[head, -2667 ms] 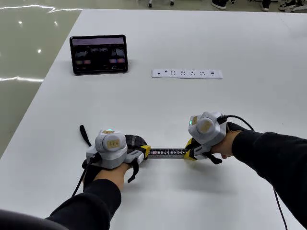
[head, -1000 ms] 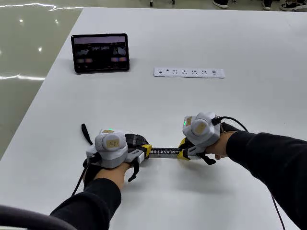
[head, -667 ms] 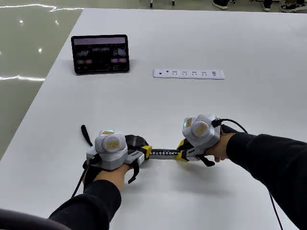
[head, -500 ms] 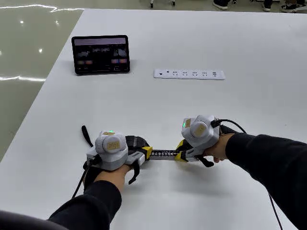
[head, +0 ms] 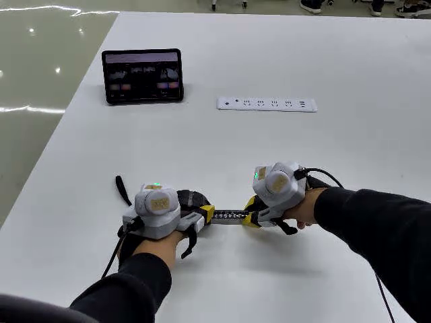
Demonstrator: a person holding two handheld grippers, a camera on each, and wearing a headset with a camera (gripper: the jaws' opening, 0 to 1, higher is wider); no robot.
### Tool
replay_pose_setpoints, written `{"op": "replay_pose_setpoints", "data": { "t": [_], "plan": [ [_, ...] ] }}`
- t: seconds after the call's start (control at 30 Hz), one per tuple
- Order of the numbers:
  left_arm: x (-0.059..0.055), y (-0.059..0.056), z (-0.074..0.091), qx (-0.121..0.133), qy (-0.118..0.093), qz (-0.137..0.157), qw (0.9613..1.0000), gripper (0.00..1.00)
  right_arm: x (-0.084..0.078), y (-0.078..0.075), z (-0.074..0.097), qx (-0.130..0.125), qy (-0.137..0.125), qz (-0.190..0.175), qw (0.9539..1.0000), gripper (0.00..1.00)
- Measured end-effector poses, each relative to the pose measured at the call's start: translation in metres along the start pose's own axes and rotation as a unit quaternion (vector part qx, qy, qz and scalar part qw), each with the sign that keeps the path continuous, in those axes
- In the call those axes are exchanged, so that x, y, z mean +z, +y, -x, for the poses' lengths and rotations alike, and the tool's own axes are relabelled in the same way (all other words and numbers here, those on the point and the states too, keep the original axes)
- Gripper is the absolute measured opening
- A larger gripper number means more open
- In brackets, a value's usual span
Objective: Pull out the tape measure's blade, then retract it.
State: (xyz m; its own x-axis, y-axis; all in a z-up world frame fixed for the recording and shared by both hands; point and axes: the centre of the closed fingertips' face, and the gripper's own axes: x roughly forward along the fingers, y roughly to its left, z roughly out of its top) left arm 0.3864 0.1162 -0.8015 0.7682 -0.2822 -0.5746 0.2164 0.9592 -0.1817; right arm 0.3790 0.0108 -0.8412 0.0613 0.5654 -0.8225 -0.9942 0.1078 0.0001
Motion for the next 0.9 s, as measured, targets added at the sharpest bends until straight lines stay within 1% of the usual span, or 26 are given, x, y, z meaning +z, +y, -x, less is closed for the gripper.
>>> {"op": "replay_pose_setpoints", "data": {
  "t": [0.37, 0.5, 0.9],
  "plan": [
    [0.0, 0.0, -0.001, -0.001, 0.0, 0.003, 1.0, 0.56, 0.005, 0.001, -0.004, 0.005, -0.009, 0.003, 0.9999, 0.11],
    [0.0, 0.0, -0.001, 0.0, -0.001, 0.003, 1.0, 0.56, 0.009, 0.001, -0.007, 0.006, -0.013, 0.002, 0.9999, 0.11],
    [0.0, 0.0, 0.0, -0.001, -0.001, 0.004, 1.0, 0.56, 0.015, 0.003, -0.01, 0.009, -0.017, 0.003, 0.9998, 0.11]
  ]
}}
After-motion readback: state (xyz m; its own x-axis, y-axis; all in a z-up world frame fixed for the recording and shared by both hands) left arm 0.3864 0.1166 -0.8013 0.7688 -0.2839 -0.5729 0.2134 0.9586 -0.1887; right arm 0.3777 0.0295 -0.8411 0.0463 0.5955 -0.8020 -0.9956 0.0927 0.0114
